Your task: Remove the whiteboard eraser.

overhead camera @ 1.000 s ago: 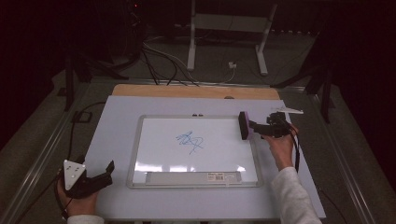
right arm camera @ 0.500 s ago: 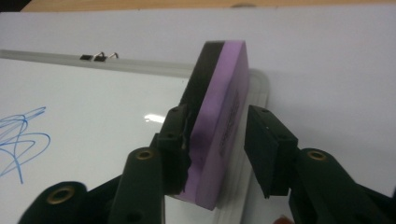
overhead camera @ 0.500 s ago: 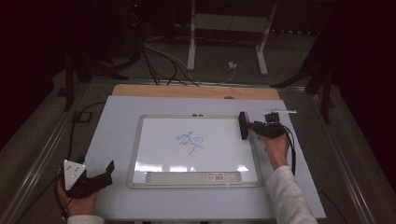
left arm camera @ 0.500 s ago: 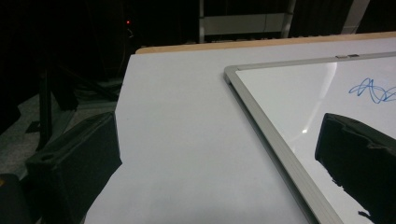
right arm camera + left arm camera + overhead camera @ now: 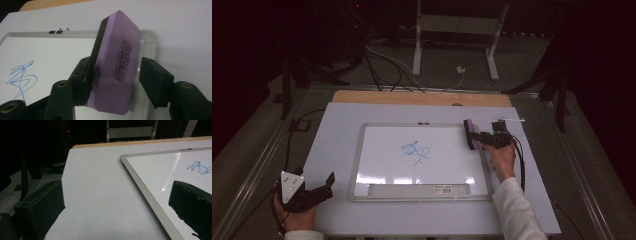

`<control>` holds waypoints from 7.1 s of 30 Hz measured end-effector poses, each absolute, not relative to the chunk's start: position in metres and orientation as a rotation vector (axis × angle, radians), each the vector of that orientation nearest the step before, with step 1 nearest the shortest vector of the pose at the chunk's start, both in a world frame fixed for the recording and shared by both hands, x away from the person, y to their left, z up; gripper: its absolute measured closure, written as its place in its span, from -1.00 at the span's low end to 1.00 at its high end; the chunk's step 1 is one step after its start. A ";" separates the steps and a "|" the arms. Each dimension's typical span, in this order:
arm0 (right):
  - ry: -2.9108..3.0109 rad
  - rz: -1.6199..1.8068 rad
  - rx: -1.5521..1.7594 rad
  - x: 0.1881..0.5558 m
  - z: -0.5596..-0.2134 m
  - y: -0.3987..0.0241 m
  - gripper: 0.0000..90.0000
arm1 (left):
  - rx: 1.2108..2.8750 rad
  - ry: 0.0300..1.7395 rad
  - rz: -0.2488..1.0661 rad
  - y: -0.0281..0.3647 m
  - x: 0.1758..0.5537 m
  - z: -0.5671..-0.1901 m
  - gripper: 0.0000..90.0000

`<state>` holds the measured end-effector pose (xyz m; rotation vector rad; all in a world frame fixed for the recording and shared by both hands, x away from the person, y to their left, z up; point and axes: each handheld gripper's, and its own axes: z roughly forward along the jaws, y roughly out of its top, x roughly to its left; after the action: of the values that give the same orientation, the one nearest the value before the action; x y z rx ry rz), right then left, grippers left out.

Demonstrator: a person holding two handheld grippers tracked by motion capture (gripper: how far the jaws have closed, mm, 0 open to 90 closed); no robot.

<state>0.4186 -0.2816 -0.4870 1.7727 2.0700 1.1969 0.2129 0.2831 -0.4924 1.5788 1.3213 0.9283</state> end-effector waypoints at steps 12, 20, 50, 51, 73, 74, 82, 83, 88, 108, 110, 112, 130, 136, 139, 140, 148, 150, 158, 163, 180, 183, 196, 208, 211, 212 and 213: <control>2.082 1.202 1.853 0.422 -0.498 -0.274 -0.15 | 1.579 1.323 0.928 0.284 0.213 -0.493 -0.98; 2.089 1.185 1.842 0.421 -0.497 -0.272 -0.09 | 1.580 1.323 0.929 0.284 0.213 -0.493 -0.98; 2.054 1.244 1.766 0.414 -0.483 -0.273 -0.08 | 1.583 1.324 0.931 0.284 0.213 -0.493 -0.98; 2.051 1.246 1.764 0.414 -0.482 -0.273 -0.08 | 1.584 1.324 0.931 0.284 0.213 -0.493 -0.98; 2.059 1.271 1.691 0.411 -0.466 -0.265 -0.09 | 1.584 1.326 0.932 0.284 0.213 -0.493 -0.98; 2.062 1.272 1.676 0.411 -0.463 -0.262 -0.08 | 1.583 1.326 0.932 0.284 0.213 -0.493 -0.98; 2.074 1.279 1.640 0.412 -0.455 -0.250 -0.08 | 1.584 1.326 0.932 0.284 0.212 -0.493 -0.98; 2.077 1.281 1.634 0.412 -0.454 -0.249 -0.08 | 1.585 1.327 0.932 0.284 0.212 -0.493 -0.98; 2.086 1.289 1.611 0.412 -0.449 -0.241 -0.08 | 1.578 1.328 0.933 0.285 0.212 -0.493 -0.98; 2.110 1.302 1.561 0.411 -0.442 -0.222 -0.08 | 1.574 1.324 0.941 0.285 0.211 -0.492 -0.98; 2.114 1.304 1.555 0.411 -0.441 -0.220 -0.08 | 1.573 1.327 0.943 0.285 0.211 -0.492 -0.98; 2.119 1.303 1.545 0.411 -0.440 -0.218 -0.08 | 1.572 1.327 0.944 0.285 0.211 -0.492 -0.98; 2.149 1.332 1.509 0.407 -0.439 -0.202 -0.08 | 1.572 1.329 0.938 0.285 0.212 -0.492 -0.98; 2.164 1.333 1.492 0.406 -0.439 -0.196 -0.08 | 1.572 1.331 0.941 0.285 0.211 -0.492 -0.98; 2.170 1.335 1.489 0.405 -0.440 -0.194 -0.08 | 1.571 1.332 0.940 0.285 0.211 -0.492 -0.98; 2.173 1.332 1.486 0.405 -0.440 -0.193 -0.08 | 1.571 1.331 0.940 0.286 0.211 -0.492 -0.98; 2.202 1.324 1.461 0.404 -0.442 -0.181 -0.08 | 1.570 1.332 0.937 0.286 0.212 -0.493 -0.98; 2.209 1.322 1.453 0.404 -0.442 -0.179 -0.08 | 1.570 1.332 0.937 0.287 0.212 -0.493 -0.98; 2.235 1.315 1.426 0.402 -0.444 -0.171 -0.08 | 1.568 1.334 0.938 0.286 0.213 -0.493 -0.98; 2.257 1.303 1.404 0.400 -0.445 -0.167 -0.08 | 1.566 1.338 0.937 0.287 0.212 -0.493 -0.98; 2.315 1.275 1.337 0.394 -0.450 -0.150 -0.08 | 1.571 1.333 0.935 0.286 0.213 -0.493 -0.98; 2.328 1.261 1.322 0.392 -0.452 -0.146 -0.08 | 1.570 1.332 0.940 0.286 0.213 -0.493 -0.98; 2.365 1.245 1.276 0.386 -0.455 -0.135 -0.08 | 1.569 1.335 0.937 0.286 0.213 -0.493 -0.98; 2.402 1.223 1.243 0.381 -0.461 -0.127 -0.08 | 1.572 1.331 0.938 0.286 0.213 -0.493 -0.98; 2.410 1.216 1.233 0.381 -0.461 -0.125 -0.08 | 1.574 1.331 0.937 0.286 0.214 -0.493 -0.98; 2.413 1.215 1.230 0.380 -0.462 -0.125 -0.08 | 1.575 1.330 0.937 0.286 0.214 -0.493 -0.98; 2.416 1.212 1.225 0.380 -0.462 -0.125 -0.08 | 1.576 1.330 0.937 0.286 0.214 -0.493 -0.98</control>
<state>0.3801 -0.1245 -0.4620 1.2248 2.4159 1.2118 0.2138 0.2855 -0.4929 1.5757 1.3297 0.9372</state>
